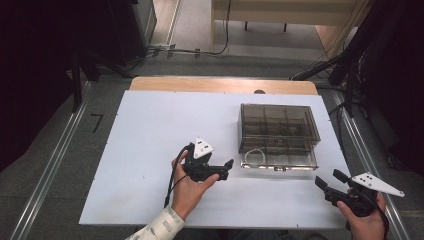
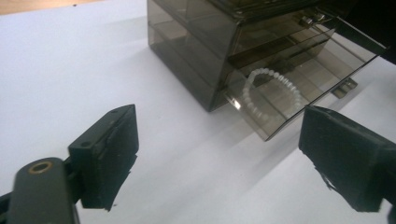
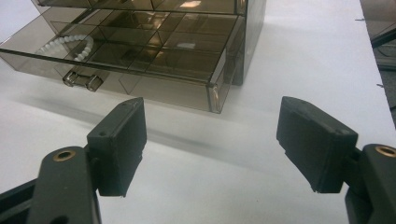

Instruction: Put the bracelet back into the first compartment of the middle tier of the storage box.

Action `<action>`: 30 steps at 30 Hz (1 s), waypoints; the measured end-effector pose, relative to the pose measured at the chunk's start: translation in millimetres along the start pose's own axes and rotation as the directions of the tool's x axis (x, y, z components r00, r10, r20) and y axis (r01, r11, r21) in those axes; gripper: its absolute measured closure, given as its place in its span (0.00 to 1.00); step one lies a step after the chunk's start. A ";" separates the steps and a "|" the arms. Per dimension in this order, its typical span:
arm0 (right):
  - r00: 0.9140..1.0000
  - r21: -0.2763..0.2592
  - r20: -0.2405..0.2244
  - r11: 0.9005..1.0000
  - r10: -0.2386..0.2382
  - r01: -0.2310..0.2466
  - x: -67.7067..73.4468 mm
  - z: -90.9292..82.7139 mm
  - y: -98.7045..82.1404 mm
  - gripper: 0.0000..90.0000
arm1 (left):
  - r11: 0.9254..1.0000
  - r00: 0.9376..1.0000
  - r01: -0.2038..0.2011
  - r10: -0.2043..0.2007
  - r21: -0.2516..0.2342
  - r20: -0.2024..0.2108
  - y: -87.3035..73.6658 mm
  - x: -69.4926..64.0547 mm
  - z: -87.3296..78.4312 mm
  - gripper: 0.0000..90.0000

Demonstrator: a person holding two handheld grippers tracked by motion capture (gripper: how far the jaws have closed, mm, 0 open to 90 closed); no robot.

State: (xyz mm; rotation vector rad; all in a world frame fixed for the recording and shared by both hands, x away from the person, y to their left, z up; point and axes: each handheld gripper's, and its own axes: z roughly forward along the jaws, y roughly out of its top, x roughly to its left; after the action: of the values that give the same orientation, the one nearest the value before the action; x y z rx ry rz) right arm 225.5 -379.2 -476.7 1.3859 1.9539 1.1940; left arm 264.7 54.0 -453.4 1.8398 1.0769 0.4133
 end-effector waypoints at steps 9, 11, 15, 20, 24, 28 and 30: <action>1.000 -0.001 0.000 1.000 -0.003 0.003 0.2 0.3 0.0 0.25 | 0.999 0.999 0.030 -0.030 -0.017 -0.027 -10.6 13.1 -13.7 0.12; 1.000 -0.001 0.000 1.000 -0.001 0.001 0.3 0.1 0.0 0.25 | 0.999 0.999 0.038 -0.039 -0.013 -0.035 -13.4 16.0 -16.0 0.11; 1.000 0.000 0.000 1.000 0.001 -0.001 0.3 0.0 -0.1 0.25 | 0.998 0.997 0.058 -0.059 -0.019 -0.048 -17.8 22.6 -22.4 0.10; 1.000 -0.001 -0.002 1.000 -0.002 0.002 0.6 0.5 -0.1 0.25 | 0.997 0.994 0.077 -0.079 -0.025 -0.073 -23.1 32.3 -31.7 0.08; 1.000 0.002 -0.003 1.000 0.000 0.000 1.2 0.8 -0.1 0.25 | 0.995 0.991 0.098 -0.100 -0.022 -0.088 -28.1 39.5 -36.5 0.06; 1.000 0.002 -0.002 1.000 0.000 0.000 1.6 0.8 -0.1 0.25 | 0.994 0.988 0.110 -0.112 -0.024 -0.103 -31.6 45.4 -42.0 0.04; 1.000 0.002 -0.002 1.000 0.000 0.000 1.4 0.8 -0.2 0.25 | 0.993 0.987 0.112 -0.114 -0.026 -0.110 -32.9 47.9 -45.0 0.03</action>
State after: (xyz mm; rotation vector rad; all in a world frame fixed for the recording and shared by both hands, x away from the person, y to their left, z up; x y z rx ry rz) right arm 225.5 -377.6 -477.1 1.3865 1.9572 1.1938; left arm 245.2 123.8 -465.8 1.7453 1.2425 0.4618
